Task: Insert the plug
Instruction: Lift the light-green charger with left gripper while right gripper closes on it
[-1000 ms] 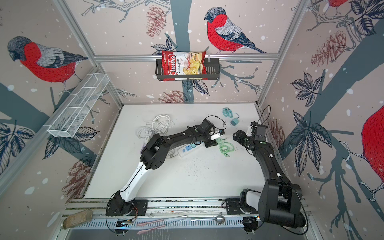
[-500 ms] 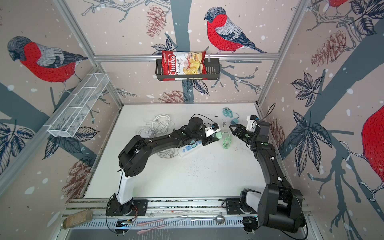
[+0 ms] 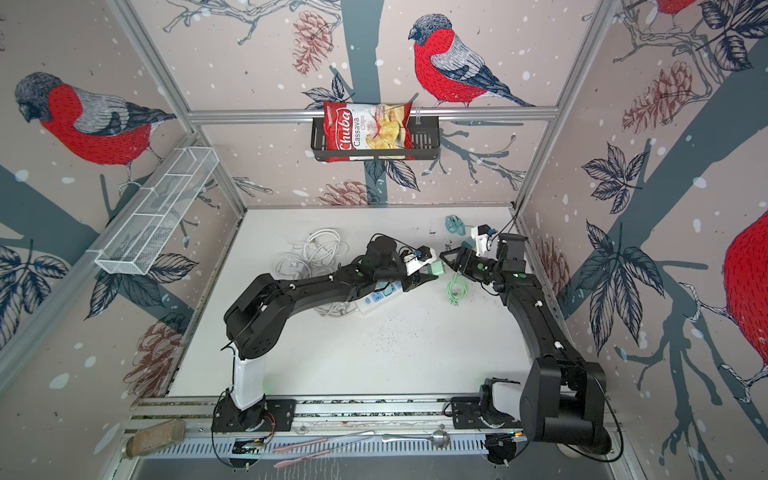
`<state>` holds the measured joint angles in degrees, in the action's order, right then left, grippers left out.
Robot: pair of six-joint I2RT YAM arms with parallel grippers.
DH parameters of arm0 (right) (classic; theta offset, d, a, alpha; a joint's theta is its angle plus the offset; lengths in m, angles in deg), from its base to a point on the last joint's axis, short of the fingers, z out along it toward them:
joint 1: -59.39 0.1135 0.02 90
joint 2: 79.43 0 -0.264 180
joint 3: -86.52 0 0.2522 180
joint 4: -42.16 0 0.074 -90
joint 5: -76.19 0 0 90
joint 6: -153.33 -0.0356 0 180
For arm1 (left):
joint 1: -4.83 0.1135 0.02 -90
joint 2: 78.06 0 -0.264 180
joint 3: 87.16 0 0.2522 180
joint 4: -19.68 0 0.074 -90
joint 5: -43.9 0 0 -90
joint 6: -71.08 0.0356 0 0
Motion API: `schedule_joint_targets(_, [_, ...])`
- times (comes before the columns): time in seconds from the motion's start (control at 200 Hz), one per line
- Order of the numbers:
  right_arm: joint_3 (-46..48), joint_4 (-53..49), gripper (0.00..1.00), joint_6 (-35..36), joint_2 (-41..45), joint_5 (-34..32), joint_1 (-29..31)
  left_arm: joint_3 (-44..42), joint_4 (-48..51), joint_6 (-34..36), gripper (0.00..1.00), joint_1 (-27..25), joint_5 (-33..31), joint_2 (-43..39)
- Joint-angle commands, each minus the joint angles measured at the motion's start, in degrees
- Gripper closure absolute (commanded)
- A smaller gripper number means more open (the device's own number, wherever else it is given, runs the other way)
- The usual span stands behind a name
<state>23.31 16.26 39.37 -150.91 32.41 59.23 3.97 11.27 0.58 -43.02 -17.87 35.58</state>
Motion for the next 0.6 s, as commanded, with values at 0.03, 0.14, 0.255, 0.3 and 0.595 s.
schedule_joint_targets(0.03, [-0.3,-1.4,0.35,2.0,-0.1,0.8,2.0,-0.9,-5.7,0.2,1.0,0.7,-0.3,-1.0])
schedule_joint_targets(0.14, [0.3,-1.1,0.39,2.0,-0.1,2.1,2.2,-1.3,-6.4,0.3,1.0,1.2,-0.2,-1.1])
schedule_joint_targets(0.255, [0.8,-1.3,0.39,2.1,0.1,2.5,2.3,-2.1,-7.1,0.4,1.0,1.9,0.2,-1.6])
schedule_joint_targets(0.3, [1.0,-1.1,0.41,2.1,0.1,2.9,2.6,-2.6,-7.6,0.3,1.0,2.1,0.5,-1.9])
schedule_joint_targets(0.595, [-0.4,-1.7,0.46,2.8,-1.9,2.7,5.3,-3.3,-7.7,0.4,1.0,2.3,3.0,-2.2])
